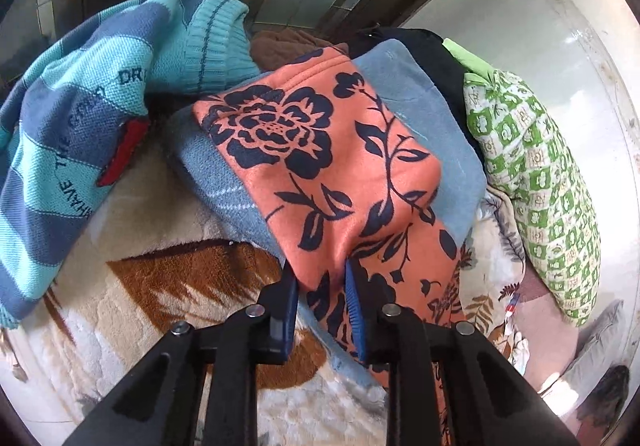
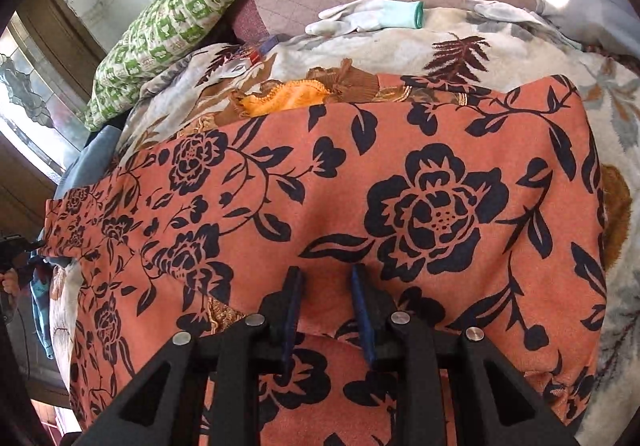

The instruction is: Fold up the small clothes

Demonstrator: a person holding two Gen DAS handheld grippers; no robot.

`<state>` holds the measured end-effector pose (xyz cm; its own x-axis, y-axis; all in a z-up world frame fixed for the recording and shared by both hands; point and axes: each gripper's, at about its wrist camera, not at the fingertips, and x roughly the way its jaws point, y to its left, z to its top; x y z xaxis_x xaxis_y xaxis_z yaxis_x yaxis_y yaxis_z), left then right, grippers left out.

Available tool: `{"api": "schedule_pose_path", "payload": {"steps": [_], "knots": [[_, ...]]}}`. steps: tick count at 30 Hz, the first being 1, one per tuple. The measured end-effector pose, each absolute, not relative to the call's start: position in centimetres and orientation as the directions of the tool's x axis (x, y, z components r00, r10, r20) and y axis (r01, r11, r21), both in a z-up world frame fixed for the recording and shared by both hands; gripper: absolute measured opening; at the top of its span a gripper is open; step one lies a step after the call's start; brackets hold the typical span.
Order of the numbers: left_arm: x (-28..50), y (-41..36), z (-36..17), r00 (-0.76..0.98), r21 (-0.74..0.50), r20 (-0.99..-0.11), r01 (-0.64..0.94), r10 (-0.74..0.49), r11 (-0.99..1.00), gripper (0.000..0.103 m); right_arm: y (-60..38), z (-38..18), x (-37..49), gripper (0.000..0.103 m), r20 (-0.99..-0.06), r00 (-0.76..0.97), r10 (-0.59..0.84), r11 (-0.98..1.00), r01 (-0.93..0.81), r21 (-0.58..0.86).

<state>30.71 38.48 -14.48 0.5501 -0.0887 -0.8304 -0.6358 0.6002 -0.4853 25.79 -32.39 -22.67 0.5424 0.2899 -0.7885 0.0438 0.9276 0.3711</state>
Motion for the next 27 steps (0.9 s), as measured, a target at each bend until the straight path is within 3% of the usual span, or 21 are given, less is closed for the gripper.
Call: {"api": "schedule_pose_path", "payload": {"steps": [11, 12, 14, 18, 19, 20, 23, 27], "knots": [[31.5, 38.4, -13.6, 0.534, -0.475, -0.842, -0.668, -0.076, 0.573, 0.024, -32.1, -22.5, 25.6, 0.029, -0.787, 0.547, 0.287, 0.932, 0.033, 0.362], [31.5, 38.5, -13.9, 0.549, -0.5, -0.831, -0.67, -0.087, 0.549, 0.025, -32.2, -22.5, 25.6, 0.029, -0.787, 0.547, 0.287, 0.931, 0.032, 0.363], [31.7, 38.6, -14.3, 0.551, -0.508, -0.829, -0.672, -0.094, 0.539, 0.04, -32.3, -22.5, 25.5, 0.029, -0.786, 0.547, 0.288, 0.931, 0.032, 0.363], [31.5, 38.3, -15.2, 0.539, -0.496, -0.838, -0.692, -0.081, 0.525, 0.04, -32.3, -22.5, 25.5, 0.029, -0.787, 0.547, 0.286, 0.933, 0.03, 0.36], [31.4, 38.3, -15.4, 0.536, -0.491, -0.841, -0.693, -0.079, 0.528, 0.037, -32.3, -22.5, 25.5, 0.029, -0.787, 0.547, 0.286, 0.933, 0.029, 0.359], [31.2, 38.3, -15.5, 0.535, -0.486, -0.842, -0.693, -0.071, 0.532, 0.018, -32.3, -22.5, 25.5, 0.029, -0.786, 0.547, 0.287, 0.933, 0.028, 0.36], [30.7, 38.3, -15.3, 0.557, -0.489, -0.829, -0.679, -0.05, 0.548, 0.01, -32.4, -22.4, 25.5, 0.029, -0.785, 0.549, 0.288, 0.931, 0.031, 0.363], [30.5, 36.8, -12.7, 0.609, -0.472, -0.793, -0.615, 0.0, 0.632, 0.007, -32.6, -21.0, 25.1, 0.029, -0.753, 0.583, 0.306, 0.923, 0.013, 0.385]]}}
